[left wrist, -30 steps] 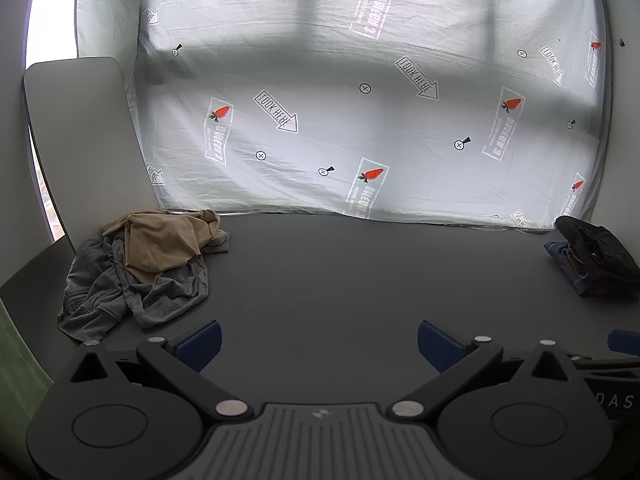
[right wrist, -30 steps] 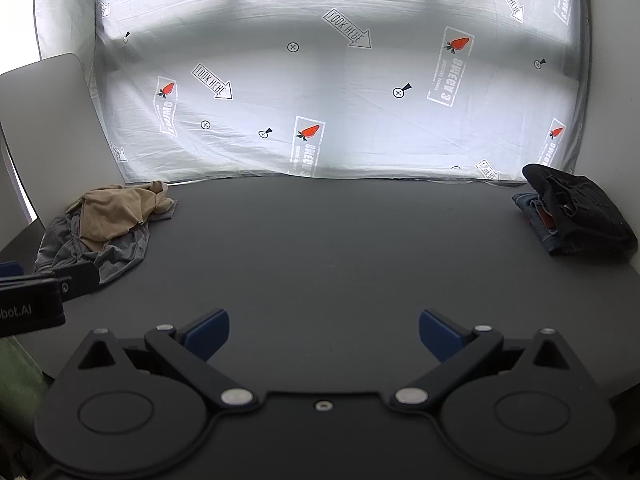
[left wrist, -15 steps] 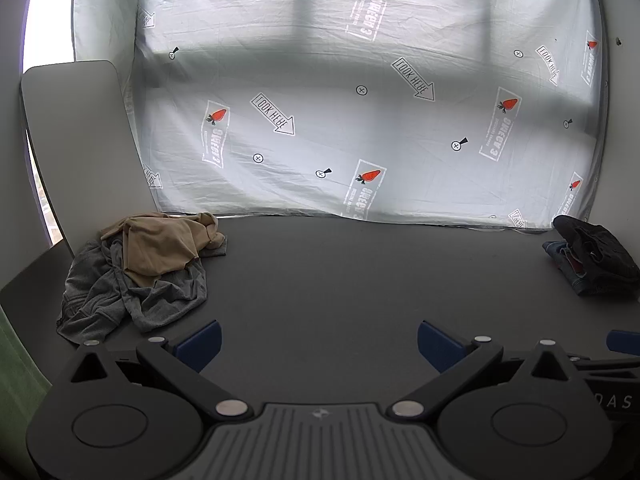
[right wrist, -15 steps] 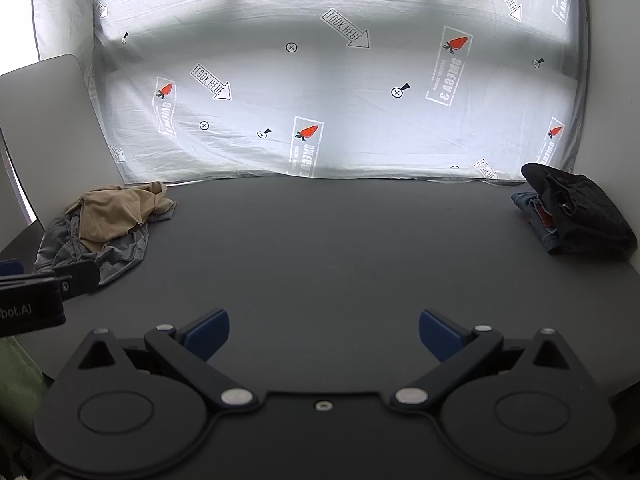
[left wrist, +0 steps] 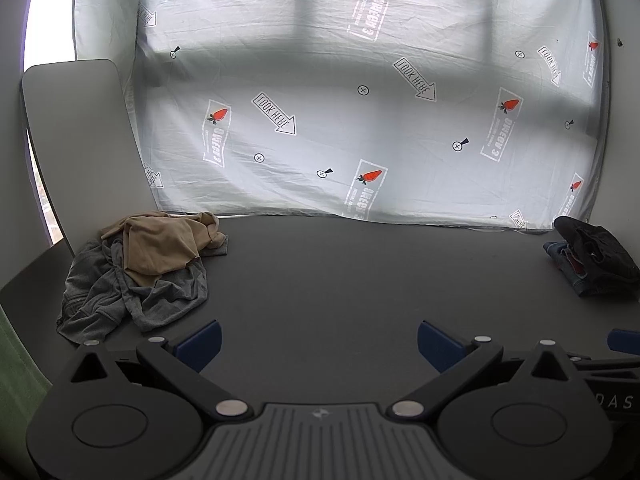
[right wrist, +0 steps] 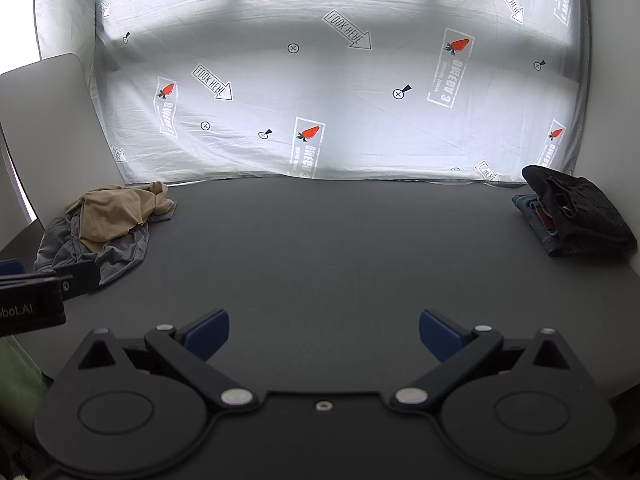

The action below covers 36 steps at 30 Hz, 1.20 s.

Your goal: Fold clothes

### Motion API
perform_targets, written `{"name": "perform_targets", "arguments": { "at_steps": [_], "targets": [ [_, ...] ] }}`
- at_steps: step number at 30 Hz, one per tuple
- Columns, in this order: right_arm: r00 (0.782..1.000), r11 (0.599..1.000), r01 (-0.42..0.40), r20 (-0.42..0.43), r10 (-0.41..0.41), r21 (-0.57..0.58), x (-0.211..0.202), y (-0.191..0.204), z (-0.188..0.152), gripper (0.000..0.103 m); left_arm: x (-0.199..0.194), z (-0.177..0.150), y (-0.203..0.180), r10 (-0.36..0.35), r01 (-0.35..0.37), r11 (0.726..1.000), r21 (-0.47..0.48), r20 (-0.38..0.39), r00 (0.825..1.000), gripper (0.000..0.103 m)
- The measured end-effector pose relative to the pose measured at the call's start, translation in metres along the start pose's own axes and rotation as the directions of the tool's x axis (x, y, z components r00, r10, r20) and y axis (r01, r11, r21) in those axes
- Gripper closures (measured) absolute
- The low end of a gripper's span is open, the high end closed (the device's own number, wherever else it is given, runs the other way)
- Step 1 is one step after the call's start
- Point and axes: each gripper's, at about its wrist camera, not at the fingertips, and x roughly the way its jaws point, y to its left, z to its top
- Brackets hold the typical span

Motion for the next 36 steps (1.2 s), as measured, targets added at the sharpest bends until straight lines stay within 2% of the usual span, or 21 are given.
{"name": "perform_targets", "arguments": {
  "at_steps": [17,21,27,30,34,36],
  "targets": [
    [1.000,1.000,0.023,0.005,-0.023,-0.004,0.001,0.003,-0.001,0.000,0.007,0.006,-0.003,-0.019,0.019,1.000,0.014,-0.024,1.000,0.000],
    [1.000,1.000,0.025,0.002,-0.025,0.002,0.004,0.002,-0.002,0.000,0.011,0.006,-0.003,-0.042,0.042,0.999,-0.007,-0.034,0.999,0.000],
    [1.000,1.000,0.017,-0.010,-0.017,0.016,0.022,-0.014,0.001,0.001,0.038,0.011,0.000,-0.109,0.100,0.987,-0.129,-0.065,0.992,0.000],
    [0.999,1.000,0.013,-0.034,-0.013,-0.005,0.046,-0.023,0.003,0.001,0.061,0.014,0.007,-0.184,0.155,0.952,-0.265,-0.088,0.979,0.000],
    [0.998,0.993,0.021,-0.059,-0.028,-0.113,0.093,-0.023,0.008,0.001,0.097,0.025,0.014,-0.235,0.159,0.901,-0.404,-0.146,0.961,0.000],
    [0.996,0.985,0.009,-0.083,-0.024,-0.170,0.121,-0.020,0.016,0.005,0.107,0.035,0.018,-0.188,0.096,0.904,-0.417,-0.187,0.964,0.000]
  ]
}}
